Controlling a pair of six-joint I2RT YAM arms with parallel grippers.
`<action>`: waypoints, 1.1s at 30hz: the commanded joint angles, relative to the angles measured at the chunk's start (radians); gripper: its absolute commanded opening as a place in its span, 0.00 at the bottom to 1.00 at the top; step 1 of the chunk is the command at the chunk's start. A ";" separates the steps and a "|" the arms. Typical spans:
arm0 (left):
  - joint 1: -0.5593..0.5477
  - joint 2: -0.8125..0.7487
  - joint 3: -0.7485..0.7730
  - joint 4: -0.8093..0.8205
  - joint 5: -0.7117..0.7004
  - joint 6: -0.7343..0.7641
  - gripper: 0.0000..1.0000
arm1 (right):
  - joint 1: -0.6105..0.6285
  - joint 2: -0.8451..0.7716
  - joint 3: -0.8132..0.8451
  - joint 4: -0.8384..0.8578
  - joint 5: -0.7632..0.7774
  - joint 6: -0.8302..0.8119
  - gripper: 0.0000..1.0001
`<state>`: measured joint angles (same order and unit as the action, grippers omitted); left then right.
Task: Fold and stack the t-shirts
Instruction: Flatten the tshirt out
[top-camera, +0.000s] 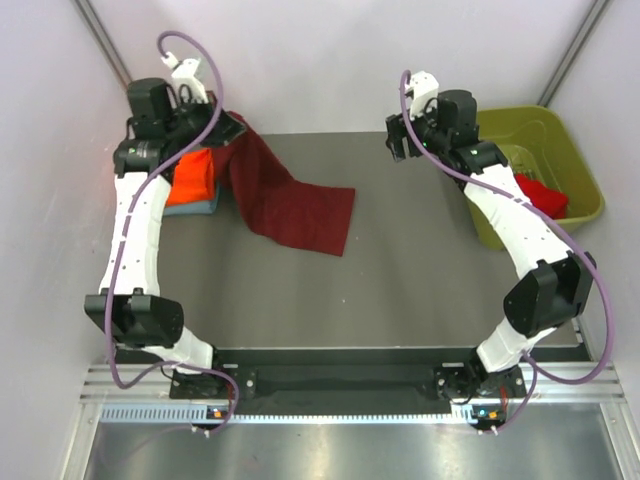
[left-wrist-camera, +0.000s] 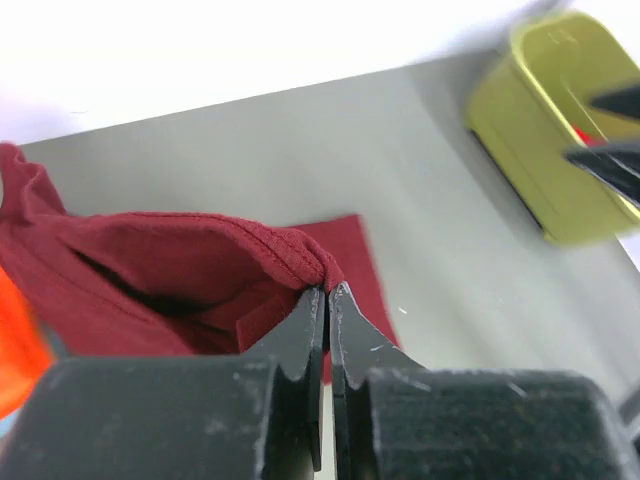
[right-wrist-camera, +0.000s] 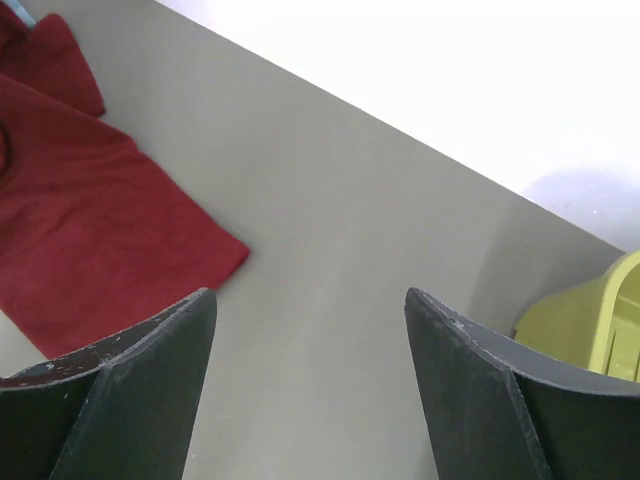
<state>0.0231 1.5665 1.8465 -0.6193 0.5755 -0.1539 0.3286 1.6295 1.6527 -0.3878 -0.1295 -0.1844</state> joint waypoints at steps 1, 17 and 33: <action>-0.084 0.043 -0.015 0.001 0.043 0.040 0.00 | 0.000 0.003 0.052 0.043 -0.006 0.020 0.76; -0.715 0.409 0.222 0.000 -0.062 0.103 0.00 | -0.164 -0.149 -0.082 0.059 0.180 0.051 0.76; -0.750 0.149 -0.086 -0.071 -0.566 0.346 0.84 | -0.252 -0.100 -0.197 -0.058 -0.080 0.263 0.74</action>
<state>-0.7654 1.8111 1.8492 -0.6865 0.1947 0.0875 0.0818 1.5112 1.4818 -0.4061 -0.0757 -0.0265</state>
